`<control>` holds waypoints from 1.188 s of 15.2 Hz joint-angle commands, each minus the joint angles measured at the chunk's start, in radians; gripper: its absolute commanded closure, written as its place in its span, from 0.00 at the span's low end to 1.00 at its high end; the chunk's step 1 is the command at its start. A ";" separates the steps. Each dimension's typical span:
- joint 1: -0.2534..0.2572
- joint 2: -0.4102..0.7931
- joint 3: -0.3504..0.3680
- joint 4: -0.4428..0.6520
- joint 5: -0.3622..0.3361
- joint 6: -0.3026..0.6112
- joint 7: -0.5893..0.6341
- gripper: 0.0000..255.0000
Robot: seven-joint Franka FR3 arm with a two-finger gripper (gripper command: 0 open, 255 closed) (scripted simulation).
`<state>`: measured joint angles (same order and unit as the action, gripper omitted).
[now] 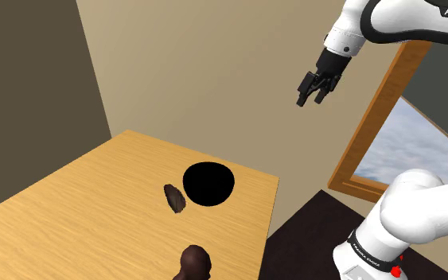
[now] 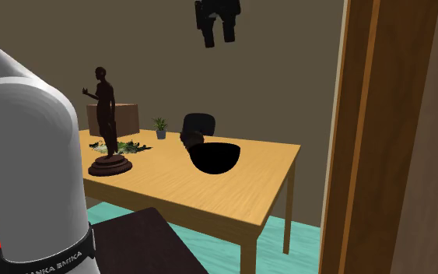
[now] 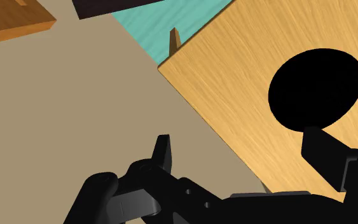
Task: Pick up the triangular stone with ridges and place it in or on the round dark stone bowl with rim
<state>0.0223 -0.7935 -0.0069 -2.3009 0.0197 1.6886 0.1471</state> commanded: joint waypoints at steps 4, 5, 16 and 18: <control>0.022 0.046 0.044 -0.024 0.024 0.067 0.032 0.00; 0.029 0.064 0.059 -0.030 0.032 0.090 0.042 0.00; 0.095 0.316 0.222 -0.025 0.081 0.330 0.159 0.00; 0.104 0.372 0.252 -0.010 0.080 0.370 0.182 0.00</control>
<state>0.1213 -0.4465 0.2307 -2.3101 0.0988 2.0322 0.3181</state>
